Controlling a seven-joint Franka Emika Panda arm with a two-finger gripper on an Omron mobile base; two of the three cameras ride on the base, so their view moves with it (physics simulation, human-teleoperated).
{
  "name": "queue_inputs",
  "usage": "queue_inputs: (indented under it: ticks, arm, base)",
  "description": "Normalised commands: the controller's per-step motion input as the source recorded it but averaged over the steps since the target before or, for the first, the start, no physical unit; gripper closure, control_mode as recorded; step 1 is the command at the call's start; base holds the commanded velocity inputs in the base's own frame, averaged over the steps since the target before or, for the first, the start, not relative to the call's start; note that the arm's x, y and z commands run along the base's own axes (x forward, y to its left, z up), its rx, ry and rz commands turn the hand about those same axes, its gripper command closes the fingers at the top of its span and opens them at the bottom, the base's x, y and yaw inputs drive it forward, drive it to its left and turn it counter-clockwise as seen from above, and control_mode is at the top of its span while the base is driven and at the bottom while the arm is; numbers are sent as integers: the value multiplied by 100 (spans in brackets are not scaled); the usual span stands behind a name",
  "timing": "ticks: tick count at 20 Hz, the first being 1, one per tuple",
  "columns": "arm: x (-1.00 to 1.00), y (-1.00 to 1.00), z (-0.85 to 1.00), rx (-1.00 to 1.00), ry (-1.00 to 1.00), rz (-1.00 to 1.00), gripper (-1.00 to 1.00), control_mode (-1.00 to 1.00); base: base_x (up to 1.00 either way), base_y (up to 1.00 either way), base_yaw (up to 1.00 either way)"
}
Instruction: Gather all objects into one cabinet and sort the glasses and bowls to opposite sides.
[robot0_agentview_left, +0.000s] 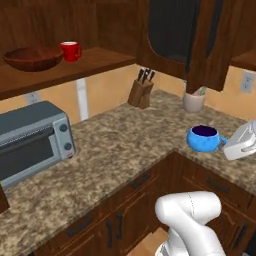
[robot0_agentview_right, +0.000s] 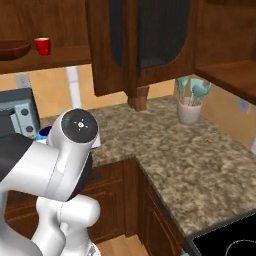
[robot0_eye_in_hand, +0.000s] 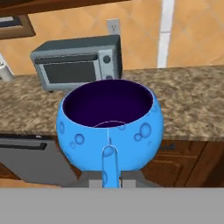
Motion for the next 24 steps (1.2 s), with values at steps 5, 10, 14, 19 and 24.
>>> queue_inputs:
  ticks: [5,10,14,19,24]
  arm:
    - [0,0,0,0,0,0,100,100]
    - [0,0,0,0,0,0,100,100]
    - [0,0,0,0,0,0,100,100]
    - [0,0,0,0,0,0,100,100]
    - [0,0,0,0,0,0,100,100]
  base:
    - [-3,20,57]
    - [-7,34,34]
    - [0,40,26]
    - [10,35,34]
    - [44,22,34]
